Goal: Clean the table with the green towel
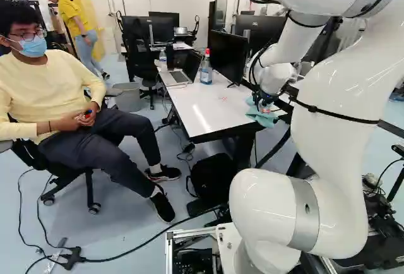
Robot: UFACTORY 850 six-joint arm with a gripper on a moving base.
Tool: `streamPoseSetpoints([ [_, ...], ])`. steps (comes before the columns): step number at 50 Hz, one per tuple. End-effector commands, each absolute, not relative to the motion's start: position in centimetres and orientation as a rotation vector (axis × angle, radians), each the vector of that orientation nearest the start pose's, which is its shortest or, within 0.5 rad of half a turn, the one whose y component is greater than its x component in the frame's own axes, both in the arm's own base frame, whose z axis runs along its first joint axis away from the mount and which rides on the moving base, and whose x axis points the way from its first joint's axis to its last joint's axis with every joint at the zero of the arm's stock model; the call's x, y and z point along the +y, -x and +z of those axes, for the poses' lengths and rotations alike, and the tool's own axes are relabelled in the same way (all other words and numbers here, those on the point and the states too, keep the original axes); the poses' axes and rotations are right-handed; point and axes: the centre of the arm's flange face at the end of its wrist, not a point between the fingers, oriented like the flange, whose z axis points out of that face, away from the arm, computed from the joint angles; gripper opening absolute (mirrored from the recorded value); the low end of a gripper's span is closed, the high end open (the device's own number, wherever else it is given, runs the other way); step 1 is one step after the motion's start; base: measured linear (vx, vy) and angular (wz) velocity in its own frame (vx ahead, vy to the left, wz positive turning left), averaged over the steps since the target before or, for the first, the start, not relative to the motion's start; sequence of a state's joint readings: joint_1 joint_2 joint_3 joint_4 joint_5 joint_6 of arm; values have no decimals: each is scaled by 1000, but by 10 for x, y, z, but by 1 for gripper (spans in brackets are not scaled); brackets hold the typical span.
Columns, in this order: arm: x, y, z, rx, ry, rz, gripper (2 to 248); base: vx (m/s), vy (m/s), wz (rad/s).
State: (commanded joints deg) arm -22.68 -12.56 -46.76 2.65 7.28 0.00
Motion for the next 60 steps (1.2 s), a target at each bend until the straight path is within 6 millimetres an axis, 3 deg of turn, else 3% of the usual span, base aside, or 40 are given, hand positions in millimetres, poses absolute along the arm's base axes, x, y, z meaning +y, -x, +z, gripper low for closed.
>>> streamPoseSetpoints([
  [32, -150, -443, 411, 565, 2992, -1121, 50, 0, 0, 0],
  [46, -145, -435, 424, 556, 2979, -1163, 50, 0, 0, 0],
  [60, -127, -408, 439, 522, 2966, -1198, 50, 0, 0, 0],
])
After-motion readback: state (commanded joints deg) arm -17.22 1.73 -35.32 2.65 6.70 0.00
